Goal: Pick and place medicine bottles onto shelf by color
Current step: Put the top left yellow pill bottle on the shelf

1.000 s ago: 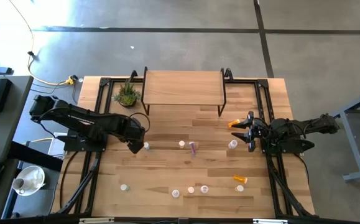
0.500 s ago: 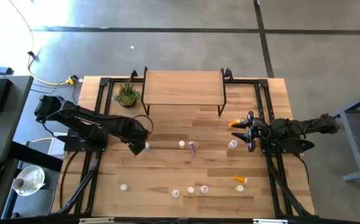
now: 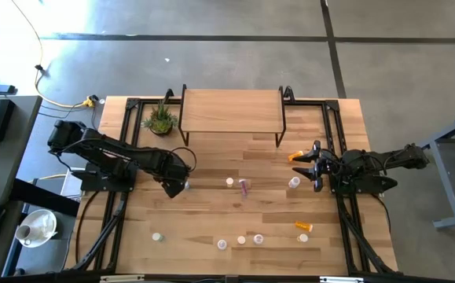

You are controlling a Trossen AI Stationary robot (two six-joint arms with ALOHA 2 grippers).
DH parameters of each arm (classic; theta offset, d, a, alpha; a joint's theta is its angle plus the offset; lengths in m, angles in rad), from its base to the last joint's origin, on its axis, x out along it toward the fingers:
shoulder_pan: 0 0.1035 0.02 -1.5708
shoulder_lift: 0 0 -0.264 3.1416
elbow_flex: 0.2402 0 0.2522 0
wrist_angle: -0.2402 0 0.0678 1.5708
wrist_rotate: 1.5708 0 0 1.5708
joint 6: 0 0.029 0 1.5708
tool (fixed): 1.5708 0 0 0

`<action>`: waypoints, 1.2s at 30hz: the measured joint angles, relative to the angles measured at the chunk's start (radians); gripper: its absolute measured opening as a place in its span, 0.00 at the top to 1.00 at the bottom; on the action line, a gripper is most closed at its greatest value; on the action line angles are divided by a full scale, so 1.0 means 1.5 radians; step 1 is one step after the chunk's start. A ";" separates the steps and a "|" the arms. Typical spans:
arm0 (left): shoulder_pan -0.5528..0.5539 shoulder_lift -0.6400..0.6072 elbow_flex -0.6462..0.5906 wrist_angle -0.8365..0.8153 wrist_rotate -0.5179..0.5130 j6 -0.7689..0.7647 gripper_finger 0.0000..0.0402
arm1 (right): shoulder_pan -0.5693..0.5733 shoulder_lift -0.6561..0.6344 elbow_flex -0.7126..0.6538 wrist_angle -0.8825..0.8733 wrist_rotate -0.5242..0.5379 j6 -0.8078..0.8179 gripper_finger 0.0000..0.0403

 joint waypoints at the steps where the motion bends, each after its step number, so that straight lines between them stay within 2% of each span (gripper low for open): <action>1: 0.000 0.000 0.000 0.001 0.000 0.001 0.61 | 0.000 0.000 0.000 0.000 0.000 0.000 0.57; 10: 0.000 -0.001 0.000 0.003 0.005 0.018 0.73 | 0.000 0.000 0.000 0.000 0.000 0.000 0.57; 19: 0.027 -0.001 0.025 -0.015 0.047 0.102 0.72 | 0.000 0.000 0.000 0.000 0.000 0.000 0.57; 25: 0.072 -0.001 0.100 -0.071 0.033 0.183 0.72 | 0.000 0.000 0.000 0.000 0.000 0.000 0.57; 31: 0.131 -0.001 0.203 -0.141 -0.025 0.253 0.72 | 0.000 0.000 0.000 0.000 0.000 0.000 0.57; 36: 0.179 -0.001 0.295 -0.179 -0.025 0.295 0.72 | 0.000 0.000 0.000 0.000 0.000 0.000 0.57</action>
